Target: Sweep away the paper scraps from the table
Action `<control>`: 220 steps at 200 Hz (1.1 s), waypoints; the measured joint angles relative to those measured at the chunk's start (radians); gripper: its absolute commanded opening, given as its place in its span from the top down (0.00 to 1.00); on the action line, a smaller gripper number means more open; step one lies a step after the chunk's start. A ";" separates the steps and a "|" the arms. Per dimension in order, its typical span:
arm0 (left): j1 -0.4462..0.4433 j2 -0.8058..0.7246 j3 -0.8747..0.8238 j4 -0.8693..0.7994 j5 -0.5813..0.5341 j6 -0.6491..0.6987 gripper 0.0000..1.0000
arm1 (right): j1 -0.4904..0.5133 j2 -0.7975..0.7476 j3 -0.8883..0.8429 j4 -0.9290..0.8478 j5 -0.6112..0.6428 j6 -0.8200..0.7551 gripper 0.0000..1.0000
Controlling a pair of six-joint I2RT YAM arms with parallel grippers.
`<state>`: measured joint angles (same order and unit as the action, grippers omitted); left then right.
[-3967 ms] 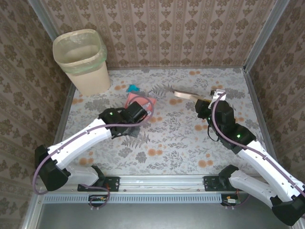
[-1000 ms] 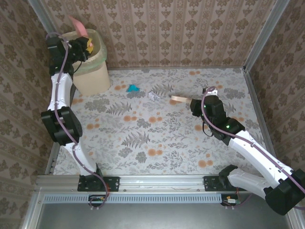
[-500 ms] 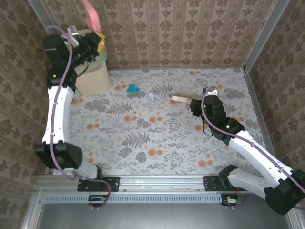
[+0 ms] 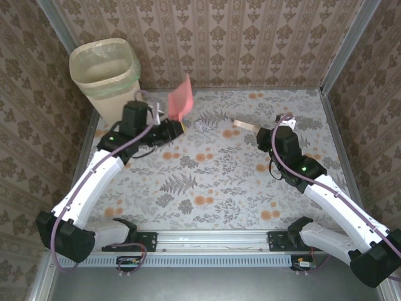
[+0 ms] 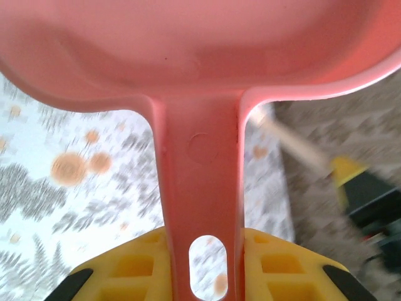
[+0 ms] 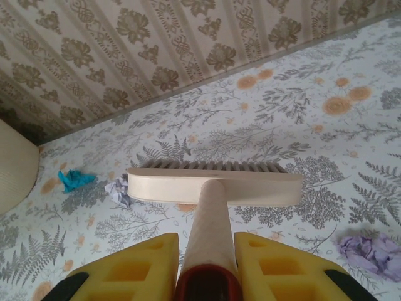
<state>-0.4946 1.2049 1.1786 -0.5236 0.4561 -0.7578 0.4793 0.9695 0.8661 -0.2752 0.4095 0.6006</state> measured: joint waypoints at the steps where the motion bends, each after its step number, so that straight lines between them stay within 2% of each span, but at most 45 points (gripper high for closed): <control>1: -0.007 0.001 -0.004 -0.005 -0.005 0.006 1.00 | 0.000 0.000 0.000 -0.001 0.002 0.002 1.00; 33: -0.155 0.032 -0.063 -0.076 -0.115 0.102 1.00 | 0.000 0.000 0.000 -0.026 0.024 0.068 1.00; 60: -0.238 0.078 -0.129 -0.084 -0.188 0.157 1.00 | 0.000 0.005 0.006 -0.054 0.037 0.124 1.00; 109: -0.384 0.327 -0.129 -0.050 -0.294 0.254 1.00 | 0.003 0.115 0.130 -0.181 0.066 0.213 1.00; 151: -0.484 0.497 -0.106 -0.031 -0.346 0.338 1.00 | 0.011 0.128 0.220 -0.323 0.228 0.212 1.00; 191: -0.551 0.538 -0.040 -0.076 -0.440 0.378 1.00 | -0.011 0.074 0.221 -0.444 0.422 0.243 1.00; 220: -0.592 0.539 -0.019 -0.116 -0.492 0.396 1.00 | -0.048 0.092 0.221 -0.556 0.483 0.322 1.00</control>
<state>-1.0870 1.7439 1.1595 -0.6392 -0.0357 -0.3614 0.4309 1.0615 1.0870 -0.8314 0.8921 0.9222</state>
